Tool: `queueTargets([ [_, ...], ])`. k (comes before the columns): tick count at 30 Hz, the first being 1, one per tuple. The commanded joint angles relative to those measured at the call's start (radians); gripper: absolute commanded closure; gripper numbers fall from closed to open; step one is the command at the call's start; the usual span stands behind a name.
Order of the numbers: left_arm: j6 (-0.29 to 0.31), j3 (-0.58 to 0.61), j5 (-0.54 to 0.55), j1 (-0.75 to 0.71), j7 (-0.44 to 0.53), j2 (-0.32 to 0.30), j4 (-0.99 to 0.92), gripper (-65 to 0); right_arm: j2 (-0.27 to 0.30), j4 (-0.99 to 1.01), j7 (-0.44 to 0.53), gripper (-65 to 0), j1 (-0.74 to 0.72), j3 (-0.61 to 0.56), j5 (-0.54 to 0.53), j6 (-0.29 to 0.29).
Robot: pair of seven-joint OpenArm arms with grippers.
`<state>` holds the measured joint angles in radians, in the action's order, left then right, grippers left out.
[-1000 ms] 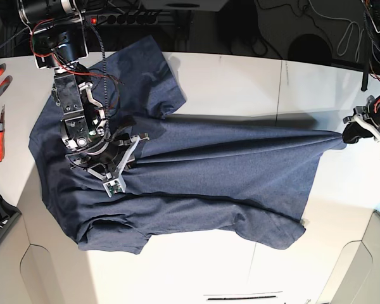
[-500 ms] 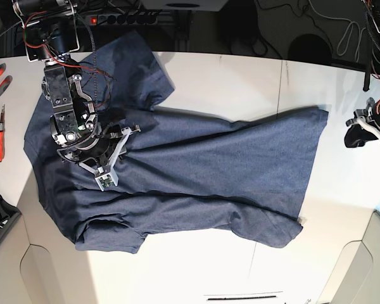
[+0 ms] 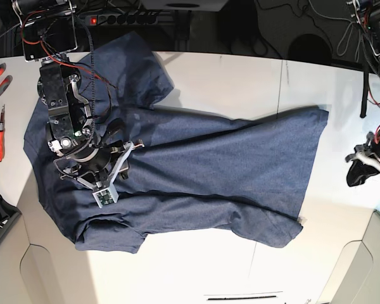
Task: Layout the t-shirt on the table in an organized manner, then fold the t-shirt properly
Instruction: 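Grasp the shirt hem with the left gripper and pull the right gripper's edge outward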
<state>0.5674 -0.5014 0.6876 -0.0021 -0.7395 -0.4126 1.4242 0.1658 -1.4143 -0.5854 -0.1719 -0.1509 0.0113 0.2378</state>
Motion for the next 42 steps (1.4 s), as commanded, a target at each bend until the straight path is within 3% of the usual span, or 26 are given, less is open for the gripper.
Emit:
queueTargets([
  [1,-0.027,0.028,-0.005,0.031,0.039,-0.014,0.007,-2.3,0.003,-0.018,0.031,-15.6,-0.020,0.003,0.008,-0.014],
  [3,-0.065,0.112,-0.068,0.058,0.080,-0.014,-0.017,0.0,0.003,-0.018,0.048,-3.0,-0.021,0.003,0.052,-0.030],
  [4,-0.080,0.160,-0.101,0.074,0.095,-0.014,-0.036,0.0,0.003,-0.017,0.051,0.0,-0.022,0.003,0.070,-0.038],
  [8,-0.098,0.354,-0.199,0.143,0.112,-0.014,-0.138,0.0,0.003,-0.009,0.051,0.0,-0.022,0.003,0.116,-0.089],
  [10,-0.137,0.439,-0.235,0.183,0.116,-0.014,-0.204,0.0,0.003,0.011,0.051,0.0,-0.023,0.003,0.132,-0.103],
  [14,-0.191,0.530,-0.297,0.238,0.145,-0.014,-0.307,0.0,0.008,0.082,0.051,0.0,-0.022,0.004,0.142,-0.104],
  [19,-0.189,0.535,-0.317,0.248,0.135,-0.014,-0.333,0.0,0.009,0.146,0.042,0.0,-0.019,0.004,0.134,-0.102],
  [23,-0.182,0.535,-0.351,0.245,0.043,-0.019,-0.333,0.0,0.008,0.146,-0.053,0.0,-0.016,0.004,0.097,-0.097],
  [26,-0.182,0.535,-0.355,0.227,0.045,-0.036,-0.334,0.0,0.008,0.146,-0.093,0.0,-0.015,0.004,0.081,-0.066],
  [33,-0.182,0.535,-0.355,0.162,0.043,-0.076,-0.333,0.0,0.009,0.137,-0.171,0.0,-0.006,0.004,0.082,-0.053],
  [36,-0.183,0.532,-0.354,0.125,0.043,-0.091,-0.333,0.0,0.009,0.089,-0.175,0.0,0.040,0.004,0.074,-0.019],
  [42,-0.182,0.490,-0.348,0.066,0.019,-0.092,-0.332,0.0,0.010,-0.070,-0.175,0.0,0.188,0.004,0.060,-0.013],
])
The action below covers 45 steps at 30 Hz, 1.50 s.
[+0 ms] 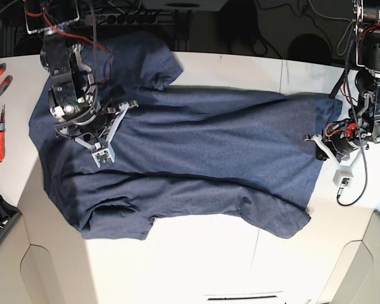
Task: Layout the t-shirt on the table in an organized manner, then fold the t-shirt properly
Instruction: 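Grasp the shirt hem with the left gripper and pull the right gripper's edge outward, then release the shirt with the right gripper and lift it back over the shirt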
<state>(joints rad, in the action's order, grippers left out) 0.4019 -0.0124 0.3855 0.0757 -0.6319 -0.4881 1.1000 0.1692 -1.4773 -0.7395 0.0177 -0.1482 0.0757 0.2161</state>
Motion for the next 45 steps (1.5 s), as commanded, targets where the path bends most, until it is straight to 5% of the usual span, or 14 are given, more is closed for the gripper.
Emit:
queueTargets([
  [1,-0.016,-0.009,-0.045,-0.016,-0.100,-0.016,-0.008,0.0,0.008,-0.032,-0.021,0.0,0.023,0.001,-0.005,0.009],
  [7,0.025,-0.090,-0.022,-0.017,-0.116,-0.017,-0.003,0.0,0.046,-0.137,-0.020,0.0,0.100,0.001,-0.005,0.004],
  [12,0.112,-0.172,0.138,-0.017,-0.084,-0.016,0.043,0.0,0.051,-0.151,0.017,0.0,0.060,0.002,-0.005,0.004],
  [15,0.127,-0.197,0.181,-0.014,-0.091,-0.016,0.082,-1.0,0.051,-0.151,0.080,-21.5,-0.003,0.002,0.000,0.002],
  [16,0.127,-0.198,0.180,-0.014,-0.095,-0.016,0.094,-6.0,0.049,-0.151,0.100,-24.1,-0.029,0.002,0.005,-0.019],
  [19,0.127,-0.198,0.180,-0.014,-0.101,-0.014,0.114,-19.2,0.044,-0.151,0.132,-24.2,-0.110,0.002,0.034,-0.092],
  [23,0.127,-0.198,0.179,-0.015,-0.102,-0.001,0.114,-19.8,0.044,-0.111,0.133,-27.7,-0.218,0.003,0.040,-0.121],
  [25,0.127,-0.198,0.180,-0.014,-0.101,0.008,0.114,-19.8,0.042,-0.013,0.141,-33.8,-0.285,0.004,0.041,-0.128],
  [29,0.127,-0.197,0.180,-0.015,-0.098,0.014,0.114,-19.8,0.021,0.255,0.168,-34.5,-0.439,0.011,0.082,-0.162],
  [33,0.135,-0.197,0.180,-0.014,-0.097,0.019,0.114,-19.8,0.004,0.467,0.190,-34.5,-0.559,0.040,0.053,-0.186],
  [37,0.134,-0.197,0.180,-0.014,-0.097,0.037,0.114,-19.8,-0.016,0.606,0.224,-32.5,-0.621,0.078,-0.058,-0.109],
  [38,0.135,-0.197,0.180,-0.014,-0.097,0.043,0.114,-19.8,-0.025,0.626,0.226,-26.3,-0.625,0.083,-0.066,-0.095],
  [40,0.135,-0.197,0.179,-0.015,-0.098,0.057,0.114,-19.8,-0.043,0.640,0.244,-2.6,-0.621,0.083,-0.065,-0.091],
  [45,0.135,-0.197,0.179,-0.015,-0.098,0.075,0.114,-19.8,-0.087,0.642,0.328,0.0,-0.613,0.082,0.016,-0.173],
])
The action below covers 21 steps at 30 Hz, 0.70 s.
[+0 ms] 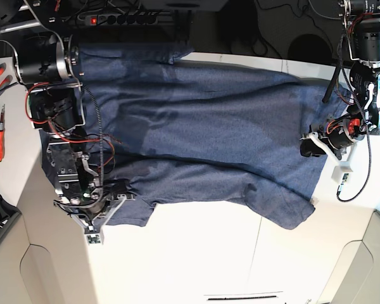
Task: Layout the t-shirt on the table in an organized manner, then fold the t-shirt properly
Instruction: 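Release the shirt with the right gripper and lift it back over the shirt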
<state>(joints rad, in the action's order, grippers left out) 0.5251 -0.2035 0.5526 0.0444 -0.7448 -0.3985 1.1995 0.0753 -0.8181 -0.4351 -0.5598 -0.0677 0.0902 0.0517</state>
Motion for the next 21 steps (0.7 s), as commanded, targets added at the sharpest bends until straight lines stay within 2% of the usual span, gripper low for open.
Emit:
queueTargets([
  [1,0.011,-0.006,0.013,0.016,0.015,-0.014,0.015,-19.8,0.003,-0.017,0.053,0.0,-0.039,0.002,0.024,-0.014],
  [9,0.011,-0.006,0.013,0.017,0.015,-0.014,0.015,-19.8,0.005,-0.016,0.266,0.0,-0.152,0.002,0.053,-0.041],
  [11,0.011,-0.006,0.013,0.016,0.015,-0.014,0.015,-19.8,0.008,-0.015,0.338,0.0,-0.193,0.002,0.053,-0.079],
  [13,0.011,-0.006,0.013,0.017,0.015,-0.014,0.015,-19.8,0.013,-0.014,0.356,0.0,-0.236,0.002,0.052,-0.075],
  [15,0.011,-0.006,0.012,0.016,0.015,-0.014,0.015,-19.8,0.013,-0.014,0.354,-21.3,-0.268,0.002,0.052,-0.066],
  [16,0.011,-0.006,0.012,0.016,0.014,-0.014,0.015,-19.8,0.013,-0.014,0.349,-29.3,-0.280,0.002,0.052,-0.055],
  [17,0.011,-0.006,0.012,0.016,0.013,-0.014,0.015,-19.8,0.013,-0.014,0.343,-33.9,-0.287,0.002,0.052,-0.044],
  [21,0.011,-0.006,0.012,0.016,0.007,-0.014,0.015,-19.8,0.013,-0.014,0.330,-34.5,-0.290,0.002,0.052,-0.034],
])
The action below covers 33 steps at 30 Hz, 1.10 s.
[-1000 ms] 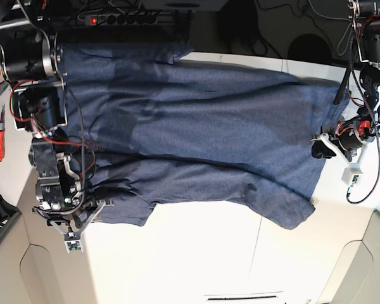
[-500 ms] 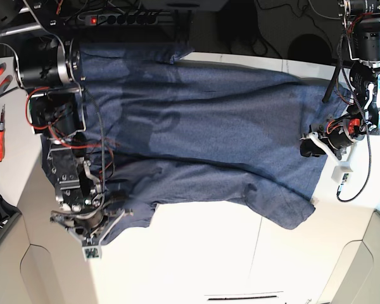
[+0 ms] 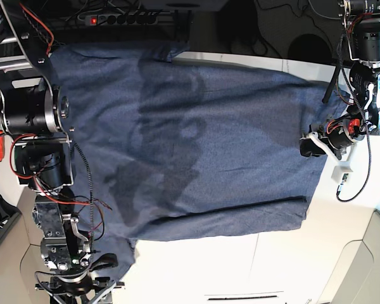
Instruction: Layout the t-shirt on the table in an organized manner, then fold the t-shirt properly
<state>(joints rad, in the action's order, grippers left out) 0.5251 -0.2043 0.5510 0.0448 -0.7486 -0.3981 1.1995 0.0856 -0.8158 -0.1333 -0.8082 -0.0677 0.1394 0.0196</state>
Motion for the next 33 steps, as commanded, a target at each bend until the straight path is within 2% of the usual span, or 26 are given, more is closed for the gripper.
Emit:
queueTargets([
  [1,0.011,-0.005,0.014,0.016,0.011,-0.015,0.015,-19.8,0.003,-0.016,0.028,-34.5,-0.038,0.002,0.003,-0.002],
  [5,0.011,-0.005,0.014,0.016,0.011,-0.014,0.015,-19.8,0.003,-0.016,0.006,-34.2,-0.022,0.002,0.003,-0.008],
  [6,0.011,-0.005,0.014,0.016,0.011,-0.014,0.015,-19.8,0.003,-0.017,-0.017,-31.2,-0.016,0.002,0.003,-0.008],
  [7,0.012,-0.005,0.014,0.016,0.011,-0.015,0.015,-19.8,0.003,-0.019,-0.049,-23.7,-0.009,0.002,0.003,-0.007],
  [8,0.012,-0.005,0.014,0.016,0.012,-0.014,0.015,-19.8,0.002,-0.024,-0.089,-13.3,0.002,0.002,0.003,0.002],
  [9,0.011,-0.005,0.014,0.016,0.014,-0.014,0.015,-19.8,-0.001,-0.039,-0.136,-2.1,0.017,0.002,-0.005,0.028],
  [10,0.011,-0.005,0.014,0.016,0.020,-0.015,0.015,-19.8,-0.004,-0.060,-0.185,0.0,0.040,0.002,-0.033,0.062],
  [13,0.011,-0.006,0.014,0.017,0.060,-0.015,0.015,-19.8,-0.021,-0.161,-0.297,0.0,0.140,0.001,-0.219,0.197],
  [16,0.011,-0.006,0.018,0.023,0.125,-0.015,0.018,-18.8,-0.052,-0.273,-0.335,0.0,0.266,-0.016,-0.352,0.349],
  [18,0.015,-0.006,0.022,0.037,0.156,-0.014,0.020,-16.1,-0.071,-0.331,-0.335,0.0,0.344,-0.043,-0.415,0.415],
  [19,0.020,-0.006,0.023,0.047,0.167,-0.014,0.020,-13.7,-0.080,-0.351,-0.335,0.0,0.376,-0.063,-0.441,0.423],
  [22,0.042,-0.006,0.029,0.093,0.177,-0.014,0.020,-1.6,-0.116,-0.365,-0.326,0.0,0.438,-0.140,-0.463,0.422],
  [24,0.048,-0.005,0.022,0.130,0.176,-0.014,0.019,0.0,-0.143,-0.363,-0.308,0.0,0.460,-0.208,-0.438,0.422],
  [27,0.043,-0.001,-0.036,0.190,0.175,-0.009,0.017,0.0,-0.185,-0.357,-0.301,0.0,0.468,-0.323,-0.347,0.409],
  [30,-0.009,0.050,-0.098,0.246,0.169,-0.010,-0.004,0.0,-0.217,-0.356,-0.301,0.0,0.468,-0.425,-0.225,0.316],
  [33,-0.016,0.149,-0.157,0.309,0.175,-0.010,-0.084,0.0,-0.224,-0.355,-0.302,0.0,0.468,-0.485,-0.132,0.228],
])
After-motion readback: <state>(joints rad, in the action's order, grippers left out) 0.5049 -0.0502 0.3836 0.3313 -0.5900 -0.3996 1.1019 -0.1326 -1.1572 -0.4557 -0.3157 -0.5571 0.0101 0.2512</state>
